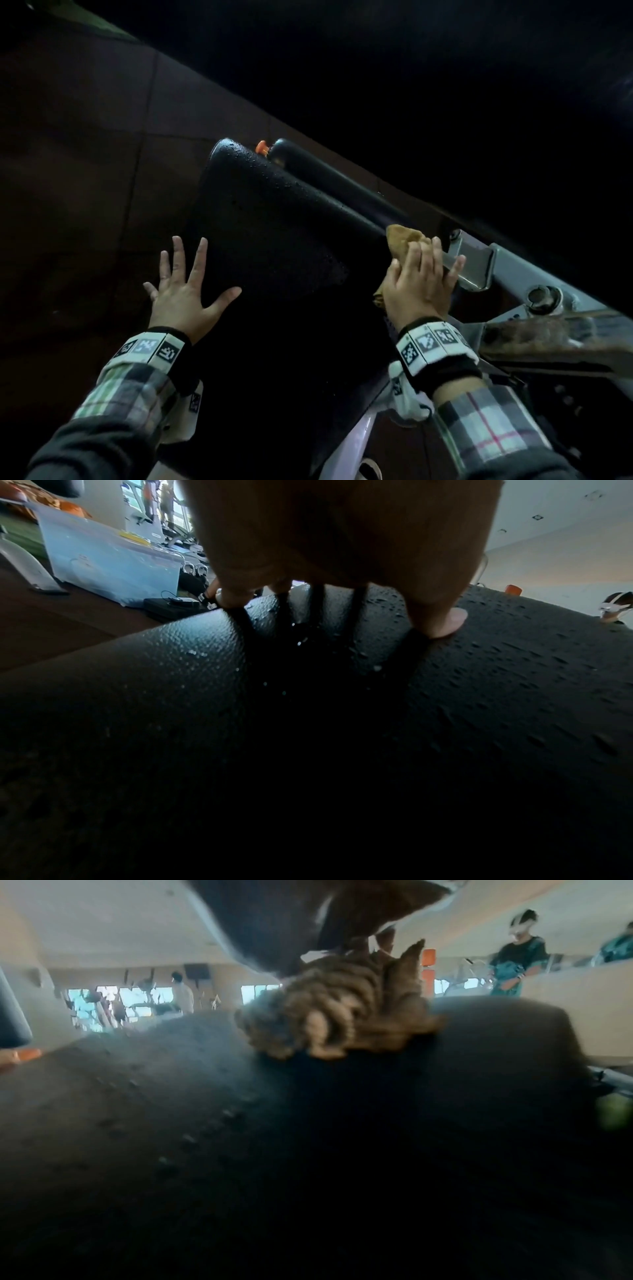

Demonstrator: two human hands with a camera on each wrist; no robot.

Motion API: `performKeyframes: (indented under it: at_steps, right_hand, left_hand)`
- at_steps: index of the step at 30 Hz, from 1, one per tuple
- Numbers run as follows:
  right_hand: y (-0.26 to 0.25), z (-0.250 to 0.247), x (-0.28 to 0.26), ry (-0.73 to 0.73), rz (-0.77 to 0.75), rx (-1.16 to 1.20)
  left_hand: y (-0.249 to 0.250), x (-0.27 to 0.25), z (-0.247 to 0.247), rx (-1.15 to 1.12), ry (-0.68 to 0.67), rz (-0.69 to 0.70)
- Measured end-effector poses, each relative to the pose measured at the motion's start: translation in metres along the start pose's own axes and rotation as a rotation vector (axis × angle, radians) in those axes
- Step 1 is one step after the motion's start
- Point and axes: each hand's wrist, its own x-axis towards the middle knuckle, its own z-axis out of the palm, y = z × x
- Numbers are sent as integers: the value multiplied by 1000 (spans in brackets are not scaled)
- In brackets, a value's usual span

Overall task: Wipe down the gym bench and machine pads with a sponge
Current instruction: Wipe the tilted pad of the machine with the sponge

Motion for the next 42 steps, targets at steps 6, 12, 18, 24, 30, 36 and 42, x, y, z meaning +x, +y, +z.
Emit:
performKeyframes:
  at_steps: [6,12,18,24,30,36,42]
  right_hand:
    - [14,2,8,-21,57,186]
    - [12,8,15,-14,72,252]
    - [-18,-26,49,-279,195,303]
    - [-73,-28,62,-314,5,368]
    - [-53,16,29,-132,-268,238]
    - [-8,3,23,-60,-142,317]
    - [-43,-25,63,-344,89,228]
  left_hand:
    - [0,-2,0,-15,9,2]
    - [0,-1,1,-15,6,9]
    - [-1,0,1,-24,13,8]
    - [-1,-1,2,-28,20,8]
    - [-1,-1,0,-25,-1,6]
    - [0,-1,0,-24,0,-1]
    - [-1,0,0,-19,-4,-1]
